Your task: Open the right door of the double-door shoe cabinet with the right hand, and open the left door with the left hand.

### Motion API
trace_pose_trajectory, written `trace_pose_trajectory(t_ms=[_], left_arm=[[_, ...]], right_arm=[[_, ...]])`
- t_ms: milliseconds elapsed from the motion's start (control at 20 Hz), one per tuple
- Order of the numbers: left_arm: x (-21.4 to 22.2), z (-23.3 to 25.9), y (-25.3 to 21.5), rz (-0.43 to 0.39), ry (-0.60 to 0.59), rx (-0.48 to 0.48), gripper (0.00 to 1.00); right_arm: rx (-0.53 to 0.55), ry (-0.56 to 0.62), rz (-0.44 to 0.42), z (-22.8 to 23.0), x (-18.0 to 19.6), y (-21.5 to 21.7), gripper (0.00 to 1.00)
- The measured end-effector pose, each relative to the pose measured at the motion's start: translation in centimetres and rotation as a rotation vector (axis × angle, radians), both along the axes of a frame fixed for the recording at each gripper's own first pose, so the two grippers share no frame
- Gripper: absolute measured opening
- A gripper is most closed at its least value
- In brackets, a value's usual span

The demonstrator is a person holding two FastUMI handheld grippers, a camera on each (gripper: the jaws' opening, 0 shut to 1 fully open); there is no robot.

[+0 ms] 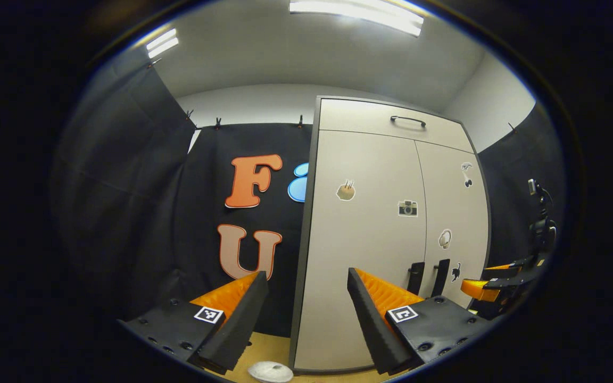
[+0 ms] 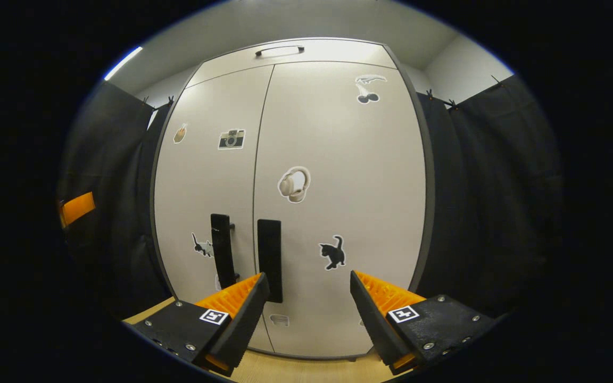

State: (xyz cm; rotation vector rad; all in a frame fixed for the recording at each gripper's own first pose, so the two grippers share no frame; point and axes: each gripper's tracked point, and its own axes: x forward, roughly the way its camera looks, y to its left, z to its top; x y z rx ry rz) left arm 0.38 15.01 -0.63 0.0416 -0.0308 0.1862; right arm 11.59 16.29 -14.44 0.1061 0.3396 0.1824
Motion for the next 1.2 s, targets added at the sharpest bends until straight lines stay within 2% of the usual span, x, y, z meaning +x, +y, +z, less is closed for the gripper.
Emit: trace_pose_trajectory(t_ms=[150, 300, 450, 650, 850, 900, 1150, 1200], left_arm=[[-0.5, -0.6, 2.0, 0.031, 0.013, -0.008, 0.96], [-0.7, -1.1, 3.5, 0.052, 0.022, -0.015, 0.95], [-0.5, -1.7, 4.3, 0.045, 0.033, -0.034, 0.95], [0.0, -2.9, 5.0, 0.035, 0.069, -0.041, 0.96], [0.6, -3.9, 4.6, 0.001, 0.105, -0.037, 0.95], [0.7, -3.9, 4.3, -0.007, 0.110, -0.035, 0.96], [1.3, -4.8, 3.5, -0.016, 0.132, -0.029, 0.96], [1.2, -4.9, 3.3, -0.015, 0.137, -0.037, 0.96]], right_arm=[[0.012, 0.034, 0.005, -1.2, 1.5, 2.0, 0.91], [0.013, 0.072, 0.002, -2.4, 2.8, 3.6, 0.84], [-0.017, 0.094, -0.017, -3.5, 4.0, 4.1, 0.81], [-0.026, 0.131, -0.053, -4.6, 4.8, 3.9, 0.81], [0.008, 0.164, -0.075, -5.5, 5.5, 4.2, 0.80], [0.021, 0.171, -0.074, -5.6, 5.7, 4.4, 0.70], [0.022, 0.175, -0.077, -5.7, 5.5, 5.4, 0.58], [0.032, 0.173, -0.093, -5.8, 5.6, 5.4, 0.49]])
